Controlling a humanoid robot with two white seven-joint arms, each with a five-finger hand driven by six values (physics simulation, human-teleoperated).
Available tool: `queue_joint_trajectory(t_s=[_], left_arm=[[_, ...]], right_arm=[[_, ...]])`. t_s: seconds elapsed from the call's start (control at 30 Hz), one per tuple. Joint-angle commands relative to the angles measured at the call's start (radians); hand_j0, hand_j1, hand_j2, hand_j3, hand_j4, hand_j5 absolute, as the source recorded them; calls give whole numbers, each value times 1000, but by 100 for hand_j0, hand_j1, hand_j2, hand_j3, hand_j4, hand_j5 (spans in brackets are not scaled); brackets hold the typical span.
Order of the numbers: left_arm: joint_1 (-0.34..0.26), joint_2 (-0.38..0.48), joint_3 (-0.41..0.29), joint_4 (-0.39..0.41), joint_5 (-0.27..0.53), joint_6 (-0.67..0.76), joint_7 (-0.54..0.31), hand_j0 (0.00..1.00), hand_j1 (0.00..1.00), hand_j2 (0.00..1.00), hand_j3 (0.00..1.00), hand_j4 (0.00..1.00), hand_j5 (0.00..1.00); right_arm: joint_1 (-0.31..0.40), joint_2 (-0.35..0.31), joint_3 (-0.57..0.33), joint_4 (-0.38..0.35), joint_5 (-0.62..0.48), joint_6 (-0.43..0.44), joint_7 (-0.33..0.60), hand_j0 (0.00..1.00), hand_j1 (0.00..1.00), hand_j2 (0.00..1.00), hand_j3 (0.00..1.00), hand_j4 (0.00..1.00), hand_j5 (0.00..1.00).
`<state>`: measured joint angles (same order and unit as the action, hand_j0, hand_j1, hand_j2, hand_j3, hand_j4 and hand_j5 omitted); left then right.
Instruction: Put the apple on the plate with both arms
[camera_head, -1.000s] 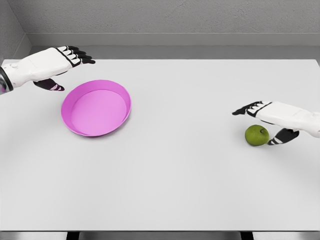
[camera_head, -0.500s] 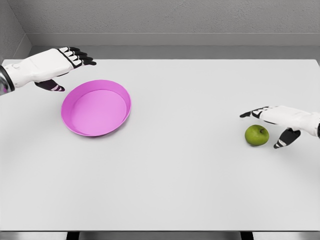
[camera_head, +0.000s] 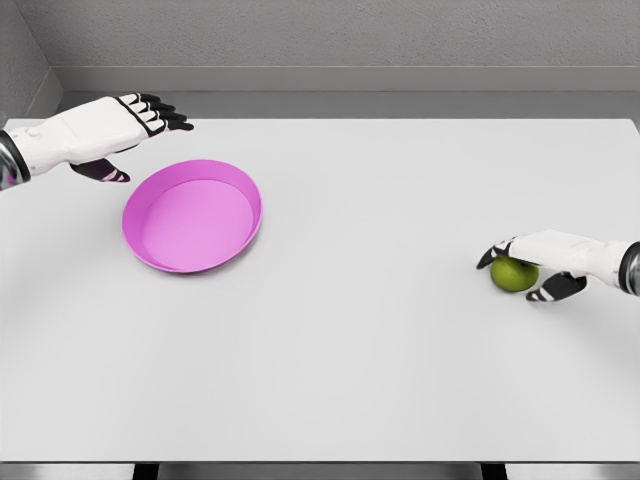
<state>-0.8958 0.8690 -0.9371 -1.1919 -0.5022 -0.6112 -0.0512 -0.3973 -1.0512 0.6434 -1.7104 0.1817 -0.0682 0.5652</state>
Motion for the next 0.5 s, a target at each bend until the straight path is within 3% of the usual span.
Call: queue_joint_trajectory(t_s=[0.0,0.47], left_arm=[[0,1,3,0,7,0,1,100,100,100,100,100,100],[0,2,4,0,8,0,1,100,100,100,100,100,100]], right_arm=[[0,-1,1,-2,-1,-1,1,52,52,52,52,52,52],[-25,-6,-13,-20,1,-1,1,48,48,48,48,48,48]])
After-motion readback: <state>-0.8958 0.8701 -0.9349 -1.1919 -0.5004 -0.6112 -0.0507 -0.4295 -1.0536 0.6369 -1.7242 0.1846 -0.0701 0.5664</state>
